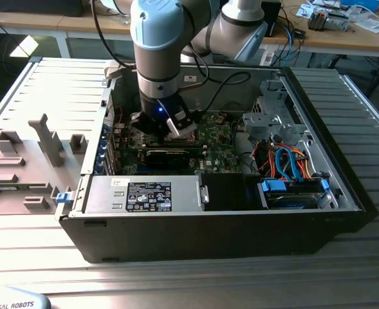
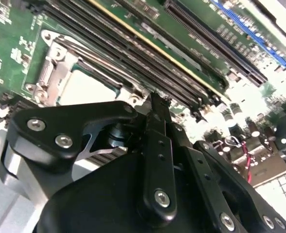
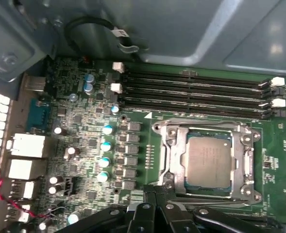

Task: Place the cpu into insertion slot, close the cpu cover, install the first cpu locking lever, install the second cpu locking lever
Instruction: 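Install the second cpu locking lever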

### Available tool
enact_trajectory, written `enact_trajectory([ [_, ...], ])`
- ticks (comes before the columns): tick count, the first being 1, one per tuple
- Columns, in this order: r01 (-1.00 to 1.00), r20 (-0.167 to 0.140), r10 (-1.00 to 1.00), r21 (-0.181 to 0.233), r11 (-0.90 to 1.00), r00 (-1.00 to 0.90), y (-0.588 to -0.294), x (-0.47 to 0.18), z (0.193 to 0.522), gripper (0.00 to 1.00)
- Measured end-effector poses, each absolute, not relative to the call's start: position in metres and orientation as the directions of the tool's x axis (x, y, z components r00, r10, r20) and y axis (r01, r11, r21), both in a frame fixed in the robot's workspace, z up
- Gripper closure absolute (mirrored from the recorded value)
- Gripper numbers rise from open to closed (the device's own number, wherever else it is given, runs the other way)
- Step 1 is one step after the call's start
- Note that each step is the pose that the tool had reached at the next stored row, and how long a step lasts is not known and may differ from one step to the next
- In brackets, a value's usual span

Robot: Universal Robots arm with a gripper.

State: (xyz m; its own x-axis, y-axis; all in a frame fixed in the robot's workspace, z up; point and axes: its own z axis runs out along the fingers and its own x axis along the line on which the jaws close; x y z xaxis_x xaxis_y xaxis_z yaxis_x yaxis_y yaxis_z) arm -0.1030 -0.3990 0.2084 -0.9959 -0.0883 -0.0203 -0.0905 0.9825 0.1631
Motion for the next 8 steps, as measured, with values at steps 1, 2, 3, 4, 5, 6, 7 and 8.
enact_trajectory([
  [1,-0.090,-0.018,-0.088,0.161,0.983,-0.996,-0.398,-0.100,0.208,0.89],
  [2,-0.090,-0.016,-0.088,0.159,0.983,-0.996,-0.397,-0.098,0.208,0.89],
  [3,-0.090,-0.014,-0.089,0.158,0.983,-0.996,-0.396,-0.096,0.208,0.89],
  [4,-0.089,-0.012,-0.089,0.157,0.984,-0.996,-0.395,-0.092,0.208,0.89],
  [5,-0.089,-0.008,-0.088,0.156,0.984,-0.996,-0.393,-0.088,0.208,0.89],
  [6,-0.088,-0.006,-0.088,0.155,0.984,-0.996,-0.392,-0.085,0.208,0.89],
  [7,-0.088,-0.004,-0.088,0.154,0.984,-0.996,-0.391,-0.082,0.208,0.89],
  [8,-0.088,0.000,-0.089,0.153,0.984,-0.996,-0.388,-0.076,0.208,0.89],
])
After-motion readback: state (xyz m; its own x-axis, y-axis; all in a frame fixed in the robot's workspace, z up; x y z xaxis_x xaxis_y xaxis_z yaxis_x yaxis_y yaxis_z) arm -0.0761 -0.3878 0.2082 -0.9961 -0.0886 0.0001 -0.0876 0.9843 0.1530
